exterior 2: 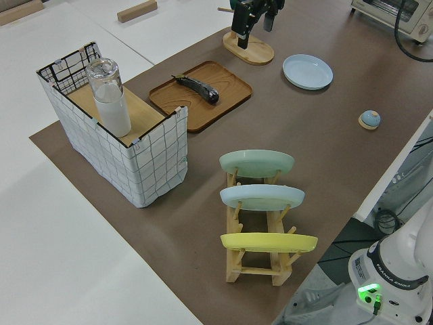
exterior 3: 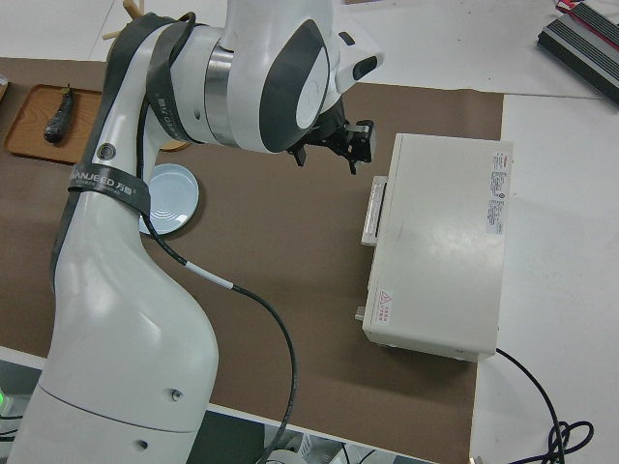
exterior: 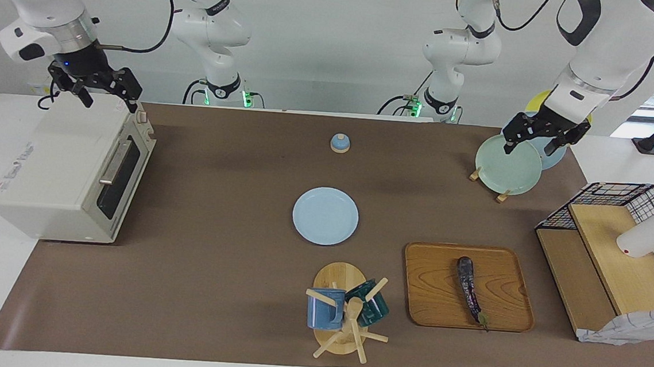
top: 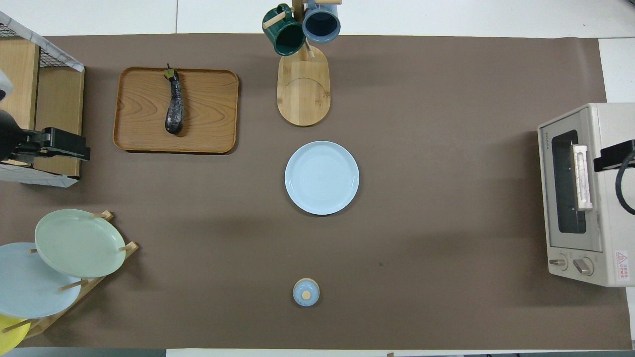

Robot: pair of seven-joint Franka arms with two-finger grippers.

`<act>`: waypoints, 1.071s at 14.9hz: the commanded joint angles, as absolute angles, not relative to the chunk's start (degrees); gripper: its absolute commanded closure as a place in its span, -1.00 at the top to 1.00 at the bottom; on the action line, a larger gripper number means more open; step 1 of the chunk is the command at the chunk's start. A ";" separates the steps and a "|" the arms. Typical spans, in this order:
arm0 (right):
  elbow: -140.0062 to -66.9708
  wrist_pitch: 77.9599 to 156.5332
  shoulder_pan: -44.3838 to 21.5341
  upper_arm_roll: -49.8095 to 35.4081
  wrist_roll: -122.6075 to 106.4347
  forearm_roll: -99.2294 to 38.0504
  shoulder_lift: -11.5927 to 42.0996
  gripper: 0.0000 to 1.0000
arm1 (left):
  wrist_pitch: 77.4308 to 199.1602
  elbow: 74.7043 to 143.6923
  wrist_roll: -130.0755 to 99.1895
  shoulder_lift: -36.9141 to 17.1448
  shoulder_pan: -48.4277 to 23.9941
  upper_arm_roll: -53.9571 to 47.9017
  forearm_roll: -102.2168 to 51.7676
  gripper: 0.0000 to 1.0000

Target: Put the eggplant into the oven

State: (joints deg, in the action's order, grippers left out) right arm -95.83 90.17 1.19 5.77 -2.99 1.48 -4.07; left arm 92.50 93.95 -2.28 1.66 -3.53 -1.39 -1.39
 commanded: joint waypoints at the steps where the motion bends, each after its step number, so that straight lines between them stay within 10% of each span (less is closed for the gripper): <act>1: -105.61 97.00 2.29 5.80 -4.66 0.26 -8.78 -1.00 | 94.13 95.10 -2.11 2.11 -4.04 -1.41 -0.44 1.00; 16: -114.43 109.51 4.48 5.89 -0.62 11.16 -2.72 -1.00 | 103.69 94.48 -1.67 -12.38 -5.45 -1.41 -1.93 1.00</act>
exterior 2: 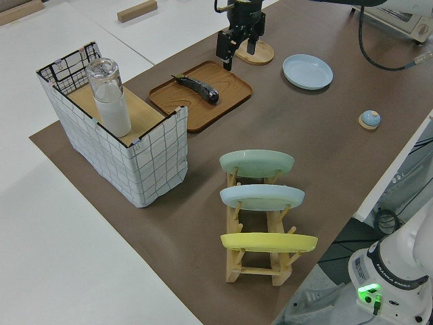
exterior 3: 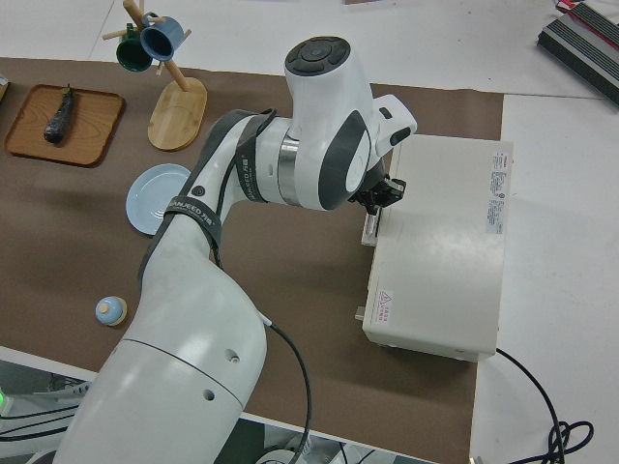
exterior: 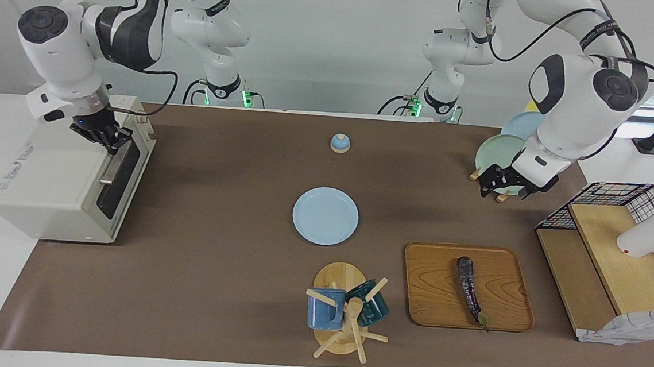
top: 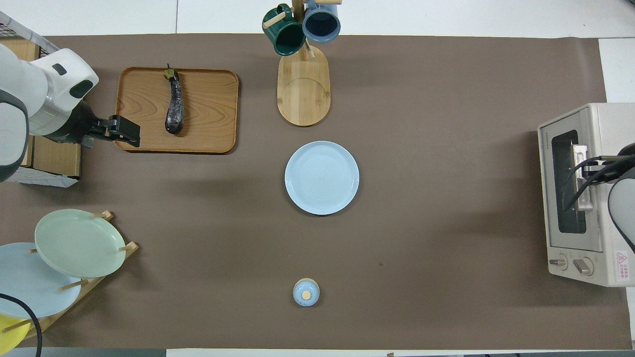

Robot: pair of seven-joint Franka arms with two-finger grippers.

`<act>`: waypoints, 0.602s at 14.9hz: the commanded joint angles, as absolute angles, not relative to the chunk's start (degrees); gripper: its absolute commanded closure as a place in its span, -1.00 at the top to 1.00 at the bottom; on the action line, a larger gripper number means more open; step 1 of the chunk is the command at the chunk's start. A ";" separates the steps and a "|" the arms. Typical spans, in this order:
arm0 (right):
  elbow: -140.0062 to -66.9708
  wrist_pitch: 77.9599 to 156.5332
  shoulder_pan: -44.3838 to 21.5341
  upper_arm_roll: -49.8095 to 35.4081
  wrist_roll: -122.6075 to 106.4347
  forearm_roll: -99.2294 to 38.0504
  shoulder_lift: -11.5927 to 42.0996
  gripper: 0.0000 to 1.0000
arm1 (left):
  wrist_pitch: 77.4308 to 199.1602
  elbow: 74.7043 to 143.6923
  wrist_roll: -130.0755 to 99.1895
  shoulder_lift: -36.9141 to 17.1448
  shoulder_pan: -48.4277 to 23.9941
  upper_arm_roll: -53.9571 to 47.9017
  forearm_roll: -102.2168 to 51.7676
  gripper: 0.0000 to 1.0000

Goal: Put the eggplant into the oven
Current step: 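Grasp the eggplant with the left gripper while the right gripper reaches the oven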

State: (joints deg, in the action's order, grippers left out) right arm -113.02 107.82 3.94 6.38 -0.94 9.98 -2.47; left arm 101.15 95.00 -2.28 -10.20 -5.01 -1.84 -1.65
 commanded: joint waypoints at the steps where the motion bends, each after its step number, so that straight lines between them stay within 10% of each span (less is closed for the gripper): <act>1: -114.69 109.69 4.48 5.89 -0.62 11.16 -2.72 -1.00 | 105.89 94.66 -1.58 -13.61 -5.45 -1.41 -1.76 1.00; 9: -118.04 115.57 3.26 5.71 -0.09 10.73 -2.11 -1.00 | 109.25 86.59 5.89 -26.97 -7.38 -1.41 -0.70 1.00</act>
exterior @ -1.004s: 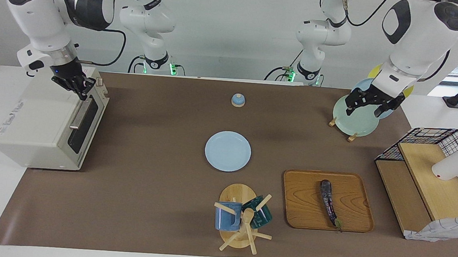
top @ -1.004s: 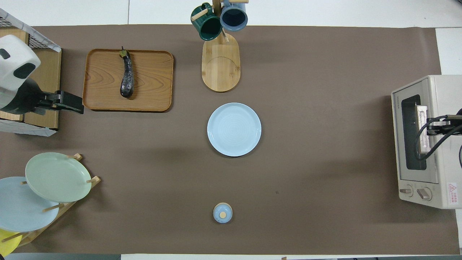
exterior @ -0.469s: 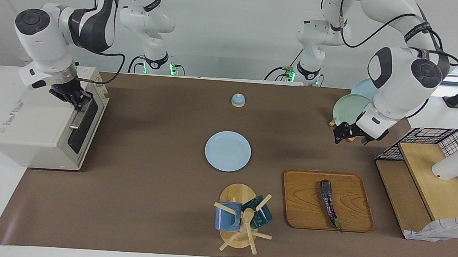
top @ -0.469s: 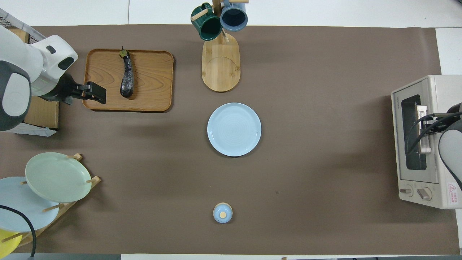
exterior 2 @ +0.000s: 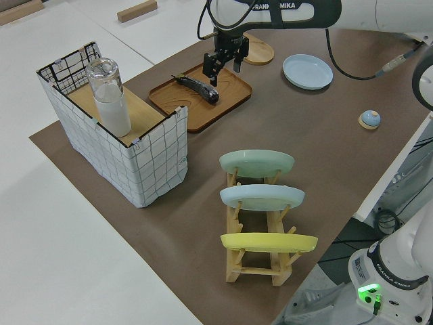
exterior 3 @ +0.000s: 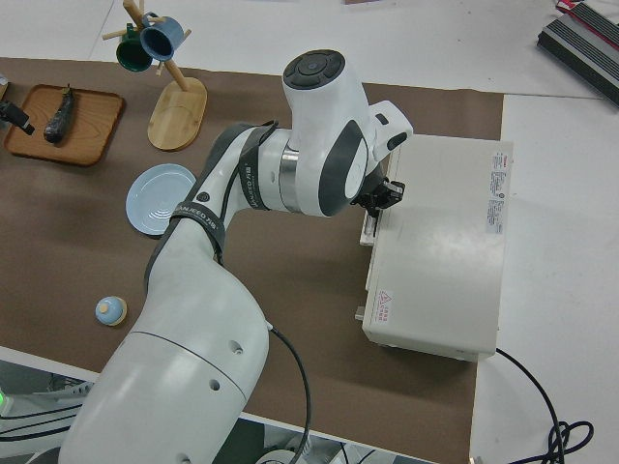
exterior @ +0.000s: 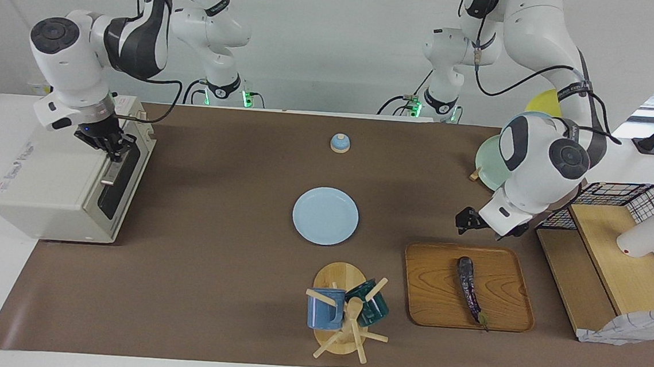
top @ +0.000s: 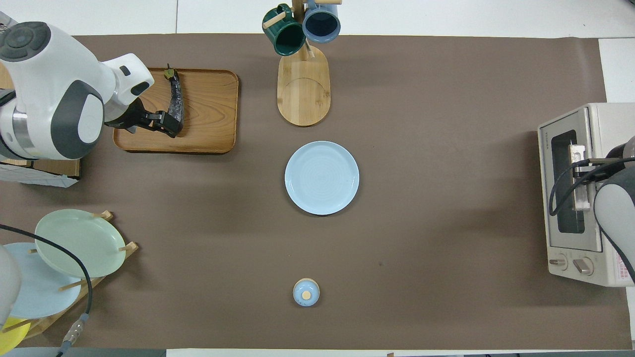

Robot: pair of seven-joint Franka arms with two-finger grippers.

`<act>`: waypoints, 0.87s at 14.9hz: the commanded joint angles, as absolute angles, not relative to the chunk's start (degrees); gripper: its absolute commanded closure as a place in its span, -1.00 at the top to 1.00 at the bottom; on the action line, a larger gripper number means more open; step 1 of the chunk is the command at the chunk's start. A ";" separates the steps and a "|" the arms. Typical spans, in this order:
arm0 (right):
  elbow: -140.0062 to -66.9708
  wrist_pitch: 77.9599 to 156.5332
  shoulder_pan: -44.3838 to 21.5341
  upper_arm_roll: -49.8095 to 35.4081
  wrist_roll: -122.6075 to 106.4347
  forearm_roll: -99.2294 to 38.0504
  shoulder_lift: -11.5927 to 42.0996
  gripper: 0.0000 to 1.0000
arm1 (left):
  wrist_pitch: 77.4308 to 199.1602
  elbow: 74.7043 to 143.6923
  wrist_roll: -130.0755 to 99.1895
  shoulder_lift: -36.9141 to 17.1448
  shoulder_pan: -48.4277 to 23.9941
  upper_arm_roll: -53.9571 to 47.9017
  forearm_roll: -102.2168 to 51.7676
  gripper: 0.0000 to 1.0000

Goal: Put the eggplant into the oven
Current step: 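Grasp the eggplant with the left gripper while the right gripper reaches the oven, then lift the eggplant with the left gripper while the right gripper opens the oven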

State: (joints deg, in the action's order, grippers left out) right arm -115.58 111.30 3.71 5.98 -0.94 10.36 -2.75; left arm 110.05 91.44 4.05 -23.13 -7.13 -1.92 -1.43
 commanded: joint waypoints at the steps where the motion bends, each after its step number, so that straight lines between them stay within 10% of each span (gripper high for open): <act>1: -118.39 116.45 2.82 5.80 -0.09 10.46 -1.94 -1.00 | 109.42 85.35 6.06 -28.46 -7.47 -1.41 -0.62 1.00; 13: -125.15 133.68 -1.40 4.83 2.73 5.45 3.69 -1.00 | 121.27 86.83 7.73 -32.52 -8.09 -1.41 -0.53 1.00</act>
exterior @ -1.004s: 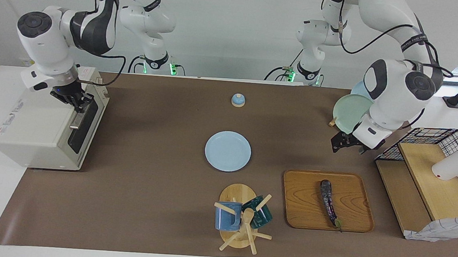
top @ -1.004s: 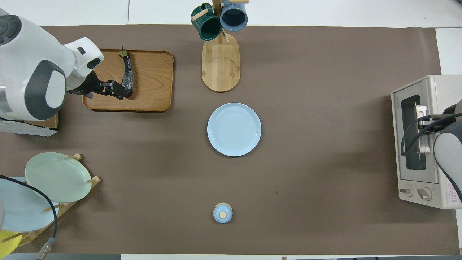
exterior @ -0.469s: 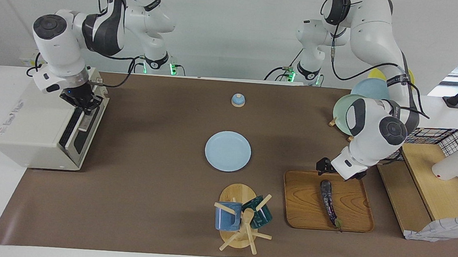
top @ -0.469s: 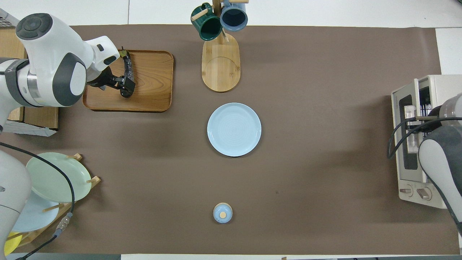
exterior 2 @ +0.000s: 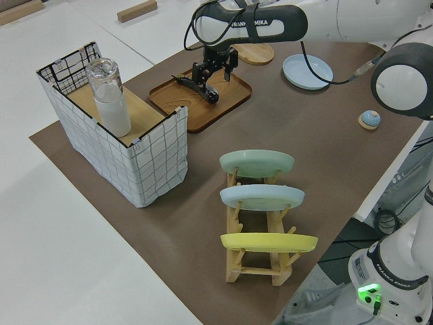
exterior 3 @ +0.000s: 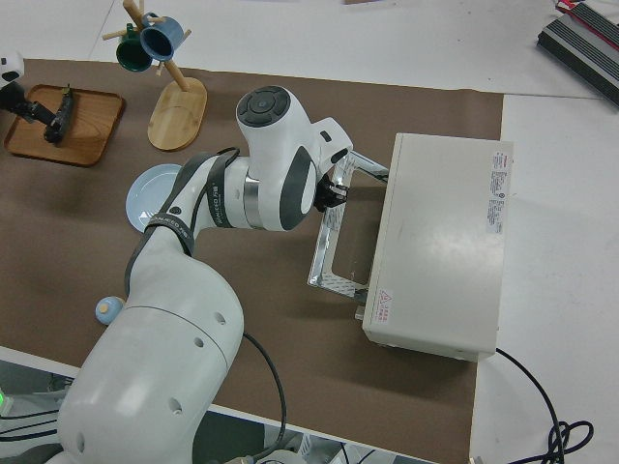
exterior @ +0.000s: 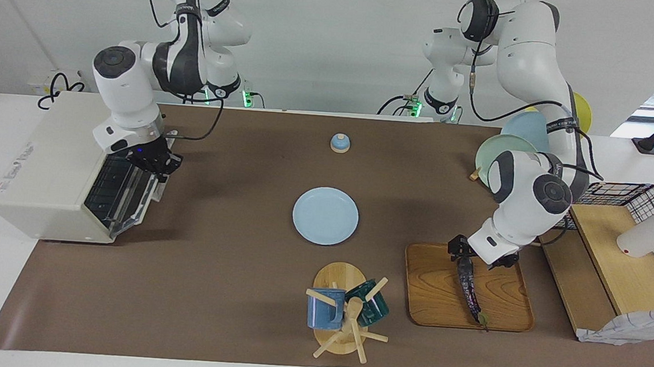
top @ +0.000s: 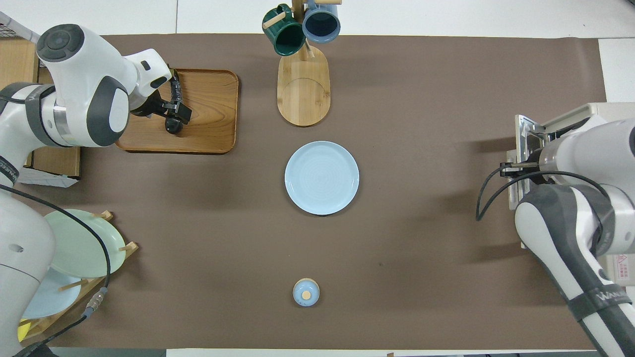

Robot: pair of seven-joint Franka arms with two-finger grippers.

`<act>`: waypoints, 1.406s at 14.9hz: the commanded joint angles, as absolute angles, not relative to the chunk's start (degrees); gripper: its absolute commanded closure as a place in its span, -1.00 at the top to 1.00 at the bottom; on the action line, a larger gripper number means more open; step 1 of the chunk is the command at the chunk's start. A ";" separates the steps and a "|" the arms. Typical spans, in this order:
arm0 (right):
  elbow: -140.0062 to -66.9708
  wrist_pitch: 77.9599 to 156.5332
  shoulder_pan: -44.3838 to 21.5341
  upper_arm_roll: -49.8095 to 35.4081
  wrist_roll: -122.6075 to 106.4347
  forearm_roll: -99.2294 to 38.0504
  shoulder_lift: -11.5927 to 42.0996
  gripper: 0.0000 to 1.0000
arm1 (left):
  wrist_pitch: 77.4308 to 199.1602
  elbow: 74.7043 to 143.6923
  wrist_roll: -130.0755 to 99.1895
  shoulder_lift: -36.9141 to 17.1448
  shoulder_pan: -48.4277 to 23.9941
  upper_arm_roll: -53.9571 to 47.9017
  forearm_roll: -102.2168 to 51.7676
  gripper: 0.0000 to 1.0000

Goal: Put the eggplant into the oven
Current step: 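Lift the eggplant with the left gripper while the right gripper opens the oven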

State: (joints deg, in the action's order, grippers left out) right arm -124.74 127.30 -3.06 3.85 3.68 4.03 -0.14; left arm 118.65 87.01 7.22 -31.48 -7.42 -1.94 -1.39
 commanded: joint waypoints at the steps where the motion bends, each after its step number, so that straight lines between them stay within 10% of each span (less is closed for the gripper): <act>1: -125.24 133.68 -1.49 4.83 2.64 5.36 4.13 -1.00 | 122.33 87.53 7.65 -32.52 -8.09 -1.41 -0.53 1.00; 11: -126.65 139.83 -1.58 3.34 1.85 0.80 8.35 -1.00 | 126.12 90.79 7.73 -32.34 -8.17 -1.32 -0.53 0.91; 15: -125.60 141.76 -5.17 2.99 2.81 -2.53 9.31 -1.00 | 123.84 89.65 7.82 -32.26 -8.09 -1.41 -0.79 -1.00; 21: -115.51 133.62 -9.40 2.99 8.60 -3.43 11.51 -1.00 | 120.34 88.07 7.56 -31.21 -8.09 -1.49 -3.76 -1.00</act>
